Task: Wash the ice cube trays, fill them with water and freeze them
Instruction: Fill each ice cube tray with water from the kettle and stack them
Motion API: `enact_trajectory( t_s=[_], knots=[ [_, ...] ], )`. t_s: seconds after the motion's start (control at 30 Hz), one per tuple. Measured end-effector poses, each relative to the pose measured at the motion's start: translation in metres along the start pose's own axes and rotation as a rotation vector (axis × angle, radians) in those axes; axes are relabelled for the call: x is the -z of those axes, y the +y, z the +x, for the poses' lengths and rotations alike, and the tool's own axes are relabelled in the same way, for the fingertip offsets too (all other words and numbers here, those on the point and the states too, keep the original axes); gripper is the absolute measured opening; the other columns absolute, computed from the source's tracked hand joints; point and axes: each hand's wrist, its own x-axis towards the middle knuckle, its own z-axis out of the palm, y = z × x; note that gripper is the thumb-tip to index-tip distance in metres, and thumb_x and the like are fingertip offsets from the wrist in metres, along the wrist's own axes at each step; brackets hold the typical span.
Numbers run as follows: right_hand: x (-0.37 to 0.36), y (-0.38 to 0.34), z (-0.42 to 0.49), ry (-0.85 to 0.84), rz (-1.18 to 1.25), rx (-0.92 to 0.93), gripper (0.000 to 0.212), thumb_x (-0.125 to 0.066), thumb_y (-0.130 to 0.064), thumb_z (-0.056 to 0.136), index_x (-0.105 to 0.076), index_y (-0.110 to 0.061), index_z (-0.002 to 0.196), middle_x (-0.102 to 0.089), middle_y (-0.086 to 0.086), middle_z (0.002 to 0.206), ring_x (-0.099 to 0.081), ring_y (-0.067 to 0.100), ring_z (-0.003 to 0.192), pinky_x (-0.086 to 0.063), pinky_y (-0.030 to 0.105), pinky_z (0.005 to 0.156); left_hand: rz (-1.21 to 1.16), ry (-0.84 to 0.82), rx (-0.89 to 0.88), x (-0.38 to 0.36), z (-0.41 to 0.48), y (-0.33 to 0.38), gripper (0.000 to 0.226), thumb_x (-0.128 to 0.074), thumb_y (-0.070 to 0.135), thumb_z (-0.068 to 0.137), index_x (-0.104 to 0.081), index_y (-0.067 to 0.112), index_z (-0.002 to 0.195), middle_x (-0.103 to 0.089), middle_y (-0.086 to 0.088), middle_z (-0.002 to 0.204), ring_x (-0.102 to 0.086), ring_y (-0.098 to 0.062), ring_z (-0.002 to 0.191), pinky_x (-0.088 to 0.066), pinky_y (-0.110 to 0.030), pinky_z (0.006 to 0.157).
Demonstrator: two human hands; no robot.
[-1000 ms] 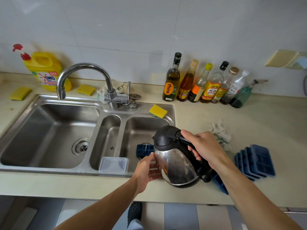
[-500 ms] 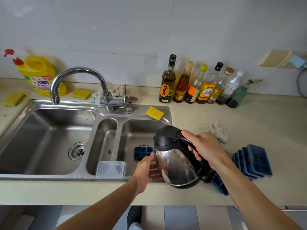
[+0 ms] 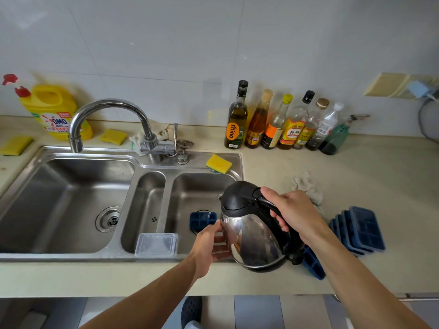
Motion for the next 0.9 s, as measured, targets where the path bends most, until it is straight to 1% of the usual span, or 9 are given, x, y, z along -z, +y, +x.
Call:
enact_trajectory(
  t_s=[0.07,0.13,0.2,0.3,0.57,0.67,0.8,0.9],
  knots=[
    [0.0010,-0.0001,-0.0015,-0.005,0.007,0.004,0.064,-0.065,-0.063,0.087,-0.067,-0.006,0.060,-0.055,0.004,0.048,-0.047,0.018,0.043,-0.045,0.033,0.052,0.002,0.004,0.001,-0.0008,-0.0008,-0.0007,0.043,-0.056,0.046,0.099,-0.064,0.012,0.124,-0.074,-0.017,0.111,-0.072,-0.035,0.103,-0.062,-0.043,0.072],
    [0.0019,-0.0001,-0.0034,-0.004,0.007,0.004,0.062,-0.065,-0.063,0.087,-0.067,-0.008,0.059,-0.055,0.003,0.048,-0.047,0.018,0.043,-0.044,0.032,0.052,0.004,0.005,0.001,-0.0016,-0.0019,-0.0018,0.043,-0.056,0.047,0.099,-0.064,0.012,0.124,-0.074,-0.016,0.111,-0.072,-0.035,0.103,-0.061,-0.041,0.069],
    [0.0024,-0.0006,-0.0049,-0.002,0.008,0.005,0.062,-0.065,-0.062,0.087,-0.066,-0.007,0.059,-0.055,0.003,0.048,-0.047,0.016,0.042,-0.044,0.031,0.051,0.008,0.004,-0.005,-0.0023,-0.0027,-0.0028,0.043,-0.055,0.047,0.099,-0.064,0.013,0.124,-0.074,-0.016,0.112,-0.071,-0.035,0.103,-0.061,-0.040,0.069],
    [0.0033,-0.0008,-0.0074,0.000,0.012,0.005,0.061,-0.065,-0.061,0.088,-0.065,-0.007,0.059,-0.054,0.002,0.047,-0.046,0.016,0.041,-0.043,0.030,0.050,0.005,0.000,-0.011,-0.0029,-0.0037,-0.0039,0.043,-0.055,0.046,0.100,-0.063,0.013,0.125,-0.074,-0.016,0.113,-0.071,-0.035,0.105,-0.060,-0.043,0.073],
    [0.0040,-0.0005,-0.0083,-0.006,0.022,0.013,0.060,-0.066,-0.059,0.089,-0.065,-0.008,0.057,-0.054,0.002,0.046,-0.046,0.016,0.041,-0.043,0.031,0.049,0.005,-0.002,-0.021,-0.0039,-0.0058,-0.0044,0.042,-0.053,0.045,0.101,-0.063,0.012,0.125,-0.073,-0.017,0.114,-0.070,-0.035,0.106,-0.060,-0.043,0.076],
    [0.0031,-0.0002,-0.0070,-0.005,0.013,0.013,0.061,-0.066,-0.061,0.088,-0.066,-0.007,0.058,-0.055,0.003,0.047,-0.047,0.017,0.042,-0.043,0.032,0.051,0.003,-0.006,-0.028,-0.0030,-0.0070,-0.0046,0.041,-0.053,0.045,0.101,-0.064,0.012,0.124,-0.074,-0.017,0.112,-0.071,-0.035,0.105,-0.060,-0.041,0.072],
    [0.0008,-0.0009,-0.0053,-0.014,-0.003,0.006,0.066,-0.066,-0.063,0.086,-0.067,-0.001,0.062,-0.056,0.006,0.050,-0.048,0.021,0.046,-0.044,0.034,0.054,-0.004,0.000,-0.033,-0.0013,-0.0082,-0.0046,0.039,-0.052,0.043,0.102,-0.064,0.012,0.121,-0.075,-0.016,0.109,-0.072,-0.035,0.102,-0.060,-0.039,0.067],
    [-0.0013,-0.0018,-0.0051,-0.015,-0.005,0.007,0.063,-0.066,-0.062,0.087,-0.066,-0.005,0.059,-0.054,0.004,0.048,-0.047,0.018,0.043,-0.044,0.032,0.052,0.000,0.000,-0.035,0.0008,-0.0090,-0.0032,0.039,-0.052,0.043,0.102,-0.066,0.010,0.119,-0.076,-0.016,0.104,-0.074,-0.034,0.098,-0.061,-0.038,0.066]
  ],
)
